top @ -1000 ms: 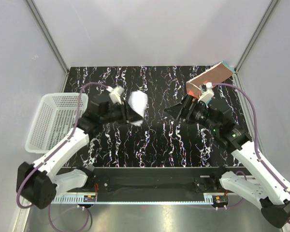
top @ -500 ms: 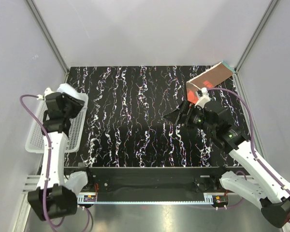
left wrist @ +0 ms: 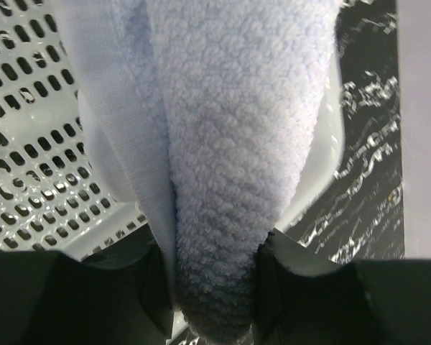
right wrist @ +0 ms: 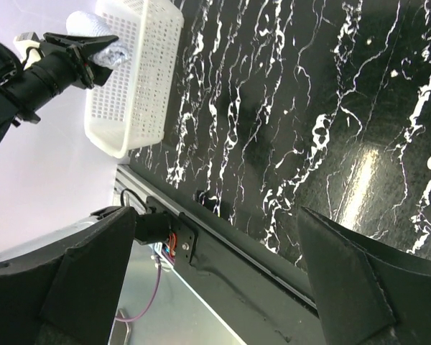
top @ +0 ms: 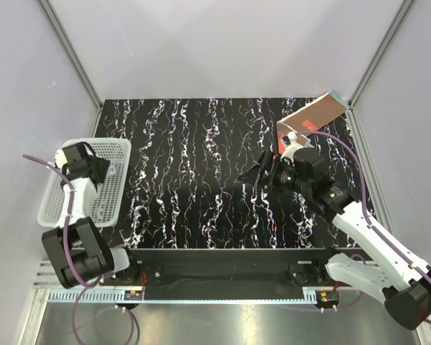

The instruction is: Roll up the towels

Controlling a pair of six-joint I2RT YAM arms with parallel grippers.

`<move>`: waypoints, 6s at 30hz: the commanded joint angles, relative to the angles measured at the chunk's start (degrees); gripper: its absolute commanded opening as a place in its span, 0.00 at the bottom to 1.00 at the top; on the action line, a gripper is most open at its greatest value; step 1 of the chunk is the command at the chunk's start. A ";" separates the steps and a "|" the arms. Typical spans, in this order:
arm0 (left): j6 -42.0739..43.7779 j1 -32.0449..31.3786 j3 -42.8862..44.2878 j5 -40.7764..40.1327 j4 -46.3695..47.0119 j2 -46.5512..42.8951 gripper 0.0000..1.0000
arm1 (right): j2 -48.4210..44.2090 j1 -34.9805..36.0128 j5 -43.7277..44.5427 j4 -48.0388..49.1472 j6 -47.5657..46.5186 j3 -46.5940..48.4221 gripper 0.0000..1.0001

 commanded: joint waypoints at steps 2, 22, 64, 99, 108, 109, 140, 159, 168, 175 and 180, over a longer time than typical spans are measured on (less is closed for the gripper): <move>-5.09 1.88 -0.85 -3.99 9.09 4.18 0.00 | 1.88 0.25 -2.10 0.98 -0.97 1.42 1.00; -13.45 2.77 -3.06 6.03 46.89 29.66 0.01 | 13.65 0.25 -5.26 2.91 -2.81 4.06 1.00; -7.83 3.12 12.07 12.09 7.25 25.47 0.99 | 8.30 0.25 -6.93 3.97 -0.17 0.28 1.00; 23.98 -10.13 3.02 15.18 -2.69 -25.25 0.99 | 6.27 0.34 5.70 -2.28 -8.00 9.33 1.00; 40.41 -46.13 7.14 0.42 -6.72 -18.93 0.99 | 5.83 0.25 20.48 -2.88 -10.10 13.27 1.00; 41.56 -48.36 6.97 -1.51 -6.72 -18.31 0.99 | 6.88 0.25 21.62 -4.89 -10.98 14.24 1.00; 38.23 -52.96 3.45 -2.41 -7.42 -18.84 0.99 | 62.95 -36.48 19.18 -14.50 -16.70 47.29 0.78; 38.67 -53.22 3.54 -3.46 -7.69 -16.02 0.99 | 83.00 -39.12 18.74 -14.76 -18.10 64.62 0.58; 38.76 -53.22 4.07 -3.37 -8.13 -14.61 0.99 | 78.70 -39.12 16.98 -10.98 -17.40 57.50 0.27; 38.67 -53.22 4.07 -3.73 -8.30 -14.88 0.99 | 72.64 -39.12 16.98 -11.59 -17.67 55.30 0.01; 38.67 -53.22 3.98 -4.43 -8.57 -15.23 0.99 | 65.80 -37.99 16.54 -12.73 -17.66 53.10 0.00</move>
